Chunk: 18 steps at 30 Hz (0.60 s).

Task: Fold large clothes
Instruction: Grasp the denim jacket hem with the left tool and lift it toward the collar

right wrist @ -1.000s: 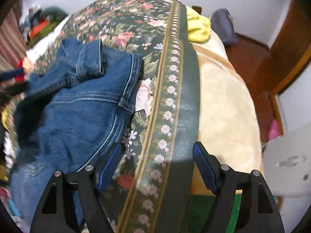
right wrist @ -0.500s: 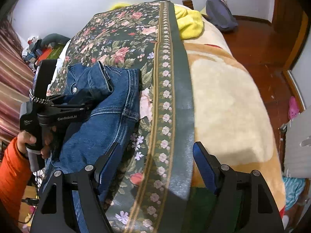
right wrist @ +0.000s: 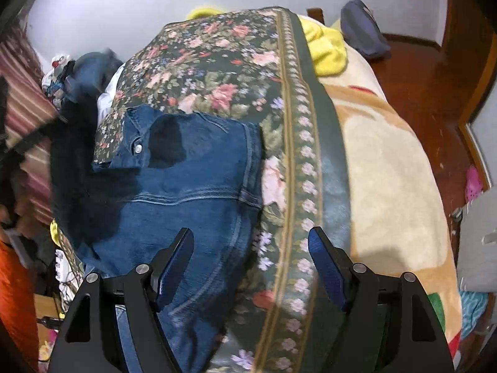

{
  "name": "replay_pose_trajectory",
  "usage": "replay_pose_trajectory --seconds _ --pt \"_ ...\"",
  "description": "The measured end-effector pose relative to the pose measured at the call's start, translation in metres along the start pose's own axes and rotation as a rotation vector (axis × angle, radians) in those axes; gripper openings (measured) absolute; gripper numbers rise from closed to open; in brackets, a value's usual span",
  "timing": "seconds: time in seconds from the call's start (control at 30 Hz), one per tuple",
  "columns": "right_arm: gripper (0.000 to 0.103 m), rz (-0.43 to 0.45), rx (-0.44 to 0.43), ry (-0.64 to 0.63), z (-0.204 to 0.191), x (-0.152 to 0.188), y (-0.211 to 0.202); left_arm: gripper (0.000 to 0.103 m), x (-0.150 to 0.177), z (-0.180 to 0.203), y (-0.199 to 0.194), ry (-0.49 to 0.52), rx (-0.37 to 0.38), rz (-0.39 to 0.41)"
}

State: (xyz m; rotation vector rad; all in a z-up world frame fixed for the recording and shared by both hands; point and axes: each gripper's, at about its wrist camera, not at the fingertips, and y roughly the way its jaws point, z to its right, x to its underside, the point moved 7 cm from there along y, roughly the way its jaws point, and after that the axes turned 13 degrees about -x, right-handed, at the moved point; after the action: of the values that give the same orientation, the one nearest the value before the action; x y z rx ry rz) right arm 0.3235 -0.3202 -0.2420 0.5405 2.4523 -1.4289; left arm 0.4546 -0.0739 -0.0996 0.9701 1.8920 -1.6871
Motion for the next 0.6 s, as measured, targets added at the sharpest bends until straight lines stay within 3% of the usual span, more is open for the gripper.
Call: replay_pose_trajectory --seconds 0.13,0.23,0.5,0.6 --pt "0.074 -0.006 0.013 -0.043 -0.021 -0.002 0.006 0.014 0.011 -0.034 -0.018 -0.027 0.012 0.026" --pt "0.074 -0.025 0.014 -0.061 -0.034 -0.001 0.014 0.014 0.038 -0.055 -0.011 -0.015 -0.018 -0.012" --pt "0.074 -0.135 0.043 -0.069 -0.050 0.014 0.061 0.018 0.163 -0.106 0.043 -0.146 0.018 -0.293" --pt "0.082 -0.134 0.054 -0.071 -0.051 0.016 0.067 0.024 0.210 -0.114 0.055 -0.204 0.061 -0.398"
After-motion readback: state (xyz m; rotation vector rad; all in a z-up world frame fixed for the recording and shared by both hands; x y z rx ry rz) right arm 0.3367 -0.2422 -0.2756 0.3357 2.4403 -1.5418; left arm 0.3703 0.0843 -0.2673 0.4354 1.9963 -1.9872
